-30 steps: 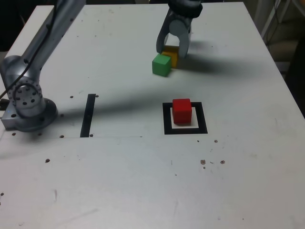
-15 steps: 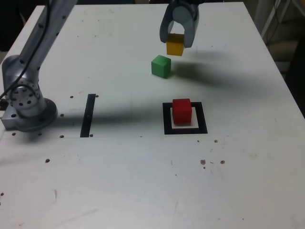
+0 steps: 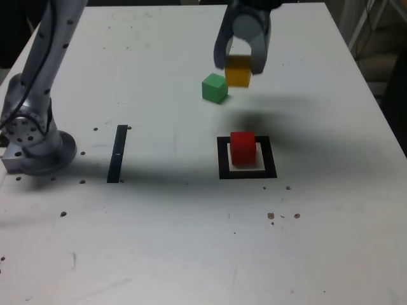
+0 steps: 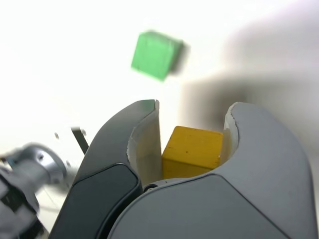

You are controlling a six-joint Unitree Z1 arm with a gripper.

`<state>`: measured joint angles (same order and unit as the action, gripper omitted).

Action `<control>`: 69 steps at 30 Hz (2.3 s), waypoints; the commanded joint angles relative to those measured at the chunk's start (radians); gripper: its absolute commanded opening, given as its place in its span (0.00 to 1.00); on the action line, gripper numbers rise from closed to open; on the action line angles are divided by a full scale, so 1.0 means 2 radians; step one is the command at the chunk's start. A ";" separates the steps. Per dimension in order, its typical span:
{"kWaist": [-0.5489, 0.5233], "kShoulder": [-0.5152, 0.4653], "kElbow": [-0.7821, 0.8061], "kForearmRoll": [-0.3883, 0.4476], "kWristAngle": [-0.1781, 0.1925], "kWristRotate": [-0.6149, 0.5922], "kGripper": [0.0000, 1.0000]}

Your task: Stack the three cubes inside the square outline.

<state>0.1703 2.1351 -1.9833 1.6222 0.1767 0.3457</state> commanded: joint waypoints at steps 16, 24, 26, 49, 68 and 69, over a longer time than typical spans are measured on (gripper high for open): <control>-0.068 -0.012 0.040 0.007 -0.072 -0.122 0.40; -0.069 0.002 0.039 0.007 -0.081 -0.127 0.40; -0.069 0.006 0.038 0.007 -0.083 -0.127 0.40; -0.064 0.045 0.024 0.004 -0.092 -0.121 0.59; -0.062 0.038 0.027 0.001 -0.086 -0.117 0.99; -0.061 0.034 0.027 0.001 -0.083 -0.116 0.99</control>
<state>0.0440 2.2227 -1.9314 1.6137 0.0038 0.1109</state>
